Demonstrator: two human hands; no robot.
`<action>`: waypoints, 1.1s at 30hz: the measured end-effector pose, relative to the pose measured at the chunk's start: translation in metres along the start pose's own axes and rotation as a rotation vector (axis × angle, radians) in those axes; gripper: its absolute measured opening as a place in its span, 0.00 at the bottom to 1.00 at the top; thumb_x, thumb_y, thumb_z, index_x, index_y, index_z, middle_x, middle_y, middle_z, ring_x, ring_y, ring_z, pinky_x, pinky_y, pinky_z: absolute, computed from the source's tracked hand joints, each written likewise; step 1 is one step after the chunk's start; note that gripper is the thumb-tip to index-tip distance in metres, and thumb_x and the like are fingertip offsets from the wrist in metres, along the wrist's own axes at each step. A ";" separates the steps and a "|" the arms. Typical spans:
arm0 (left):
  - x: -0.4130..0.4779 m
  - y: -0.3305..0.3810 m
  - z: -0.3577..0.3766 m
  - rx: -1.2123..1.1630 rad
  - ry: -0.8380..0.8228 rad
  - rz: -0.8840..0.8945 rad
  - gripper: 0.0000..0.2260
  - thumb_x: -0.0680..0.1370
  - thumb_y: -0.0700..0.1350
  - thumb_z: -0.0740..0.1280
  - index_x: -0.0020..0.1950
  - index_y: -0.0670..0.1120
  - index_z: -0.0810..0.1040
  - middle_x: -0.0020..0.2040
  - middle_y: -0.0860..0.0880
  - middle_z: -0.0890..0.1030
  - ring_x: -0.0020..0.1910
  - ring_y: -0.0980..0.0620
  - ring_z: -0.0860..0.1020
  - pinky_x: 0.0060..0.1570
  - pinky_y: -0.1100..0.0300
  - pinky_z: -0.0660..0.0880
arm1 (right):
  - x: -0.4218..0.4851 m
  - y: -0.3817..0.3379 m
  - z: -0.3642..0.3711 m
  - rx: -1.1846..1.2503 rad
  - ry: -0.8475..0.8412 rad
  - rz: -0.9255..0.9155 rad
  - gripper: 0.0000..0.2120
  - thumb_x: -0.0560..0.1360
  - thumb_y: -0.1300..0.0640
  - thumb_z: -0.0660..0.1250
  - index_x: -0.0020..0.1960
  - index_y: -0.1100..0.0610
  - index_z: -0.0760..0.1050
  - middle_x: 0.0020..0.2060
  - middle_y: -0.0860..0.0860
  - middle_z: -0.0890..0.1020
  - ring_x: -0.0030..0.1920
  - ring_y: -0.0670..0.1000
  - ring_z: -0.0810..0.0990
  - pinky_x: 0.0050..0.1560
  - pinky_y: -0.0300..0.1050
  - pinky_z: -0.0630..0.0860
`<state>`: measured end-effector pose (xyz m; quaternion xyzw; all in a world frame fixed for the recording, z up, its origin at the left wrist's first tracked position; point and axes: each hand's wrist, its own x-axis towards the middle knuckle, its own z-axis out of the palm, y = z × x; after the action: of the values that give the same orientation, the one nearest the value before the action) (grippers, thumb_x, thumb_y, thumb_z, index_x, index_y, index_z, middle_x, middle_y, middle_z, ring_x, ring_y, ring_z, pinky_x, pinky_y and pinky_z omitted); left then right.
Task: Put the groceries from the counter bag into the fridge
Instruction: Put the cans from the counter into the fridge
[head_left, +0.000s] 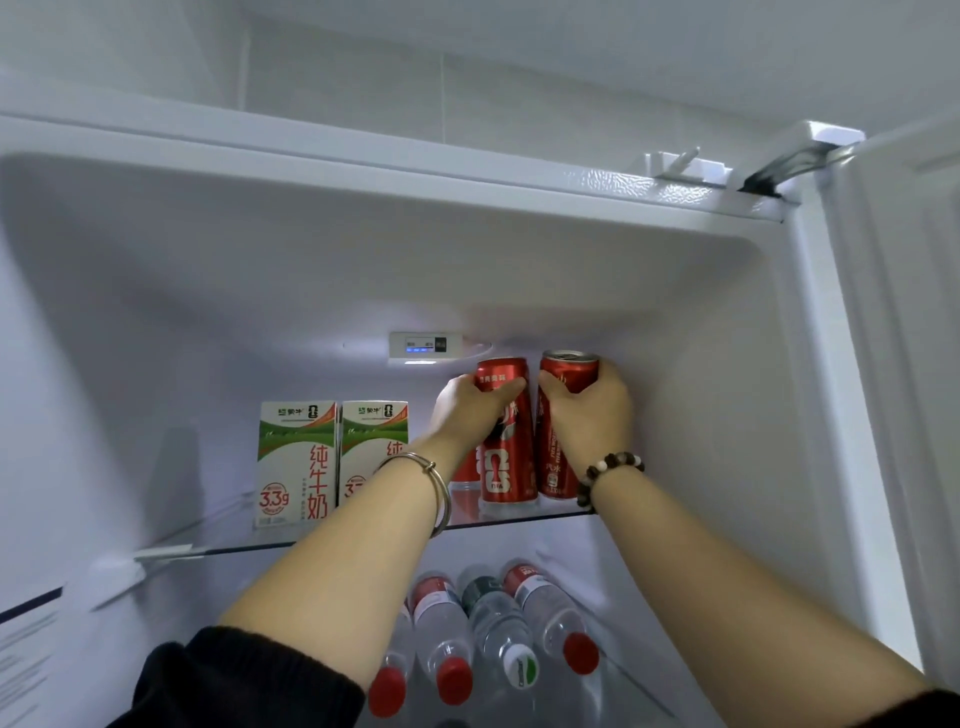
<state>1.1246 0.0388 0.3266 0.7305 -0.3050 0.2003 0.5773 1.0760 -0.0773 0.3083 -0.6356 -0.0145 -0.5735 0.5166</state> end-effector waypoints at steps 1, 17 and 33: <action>0.003 -0.001 0.001 0.008 -0.013 -0.001 0.11 0.75 0.53 0.68 0.48 0.45 0.80 0.48 0.45 0.84 0.46 0.48 0.82 0.53 0.53 0.78 | 0.003 0.003 0.004 -0.029 -0.013 -0.009 0.17 0.71 0.52 0.71 0.57 0.57 0.74 0.48 0.51 0.80 0.44 0.50 0.79 0.35 0.36 0.71; 0.051 -0.015 0.007 0.107 -0.145 -0.286 0.24 0.78 0.56 0.63 0.68 0.42 0.67 0.62 0.42 0.76 0.58 0.43 0.76 0.55 0.46 0.73 | 0.052 0.042 0.035 -0.158 -0.297 0.215 0.17 0.73 0.51 0.70 0.56 0.60 0.75 0.48 0.56 0.81 0.47 0.55 0.81 0.49 0.48 0.76; 0.076 -0.048 0.010 -0.012 -0.040 -0.317 0.20 0.77 0.53 0.66 0.62 0.42 0.71 0.54 0.45 0.79 0.47 0.47 0.78 0.52 0.48 0.75 | 0.066 0.051 0.047 -0.935 -0.562 0.058 0.17 0.77 0.45 0.63 0.48 0.61 0.73 0.45 0.55 0.80 0.47 0.55 0.80 0.46 0.45 0.74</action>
<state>1.2123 0.0198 0.3379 0.7699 -0.1983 0.0903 0.5998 1.1633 -0.1067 0.3340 -0.9264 0.1221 -0.3126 0.1707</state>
